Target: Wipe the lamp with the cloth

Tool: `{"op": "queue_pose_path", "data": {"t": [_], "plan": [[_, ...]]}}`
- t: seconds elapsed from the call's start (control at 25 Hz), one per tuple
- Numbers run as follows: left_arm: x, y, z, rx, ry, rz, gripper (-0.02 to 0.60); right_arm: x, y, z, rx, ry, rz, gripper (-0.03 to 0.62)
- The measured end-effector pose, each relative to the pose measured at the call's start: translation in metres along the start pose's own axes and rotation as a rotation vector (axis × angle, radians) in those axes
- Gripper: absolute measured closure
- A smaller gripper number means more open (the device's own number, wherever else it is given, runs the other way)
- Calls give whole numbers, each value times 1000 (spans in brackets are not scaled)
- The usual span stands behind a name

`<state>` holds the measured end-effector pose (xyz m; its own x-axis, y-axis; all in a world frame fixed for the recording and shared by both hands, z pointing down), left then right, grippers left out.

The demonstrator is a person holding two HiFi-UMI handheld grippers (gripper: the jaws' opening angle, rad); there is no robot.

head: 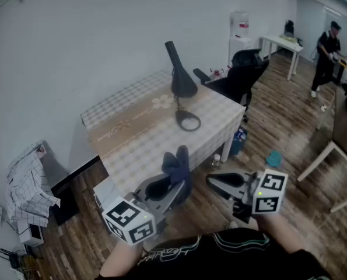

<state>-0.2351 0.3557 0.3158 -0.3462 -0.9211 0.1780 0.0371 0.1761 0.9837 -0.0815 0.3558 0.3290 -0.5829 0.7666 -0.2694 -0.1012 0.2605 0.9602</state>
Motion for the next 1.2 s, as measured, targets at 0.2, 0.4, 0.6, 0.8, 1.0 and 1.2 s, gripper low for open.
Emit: {"op": "queue_pose_path", "data": {"t": [0.2,0.4,0.6,0.8,1.0,1.2], "plan": [[-2,-2,8,-4,-1,-3,509,7,-2,0,-9,9,5,583],[-1,4,10,-8,1,-2,509,7,8,3,-7,23,-2,583],[6,6,-6,-9,4,2,509,-13,5,8,-16,46,-39,583],[23,2,-27,-3,-6,1,509,-45,-3,5,-31,46,-76,583],[60,-2,-60,-7,-37,22,509,-94,-13,-9,-23,22,-103,583],[113,-8,-112,0,-67,37,509,-164,-28,-21,-9,4,-128,583]]}}
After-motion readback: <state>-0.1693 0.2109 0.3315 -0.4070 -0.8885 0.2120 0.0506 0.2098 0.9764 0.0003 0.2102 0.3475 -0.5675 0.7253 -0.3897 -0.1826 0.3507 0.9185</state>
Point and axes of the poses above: the fingertips, and each gripper's own axes: z backward along the fingers, x to its left, y out of its underside, the point moved 5 cm from there along z, backward along the fingers, and after that the axes turned 14 degrees about y, right-handed, at the moved point
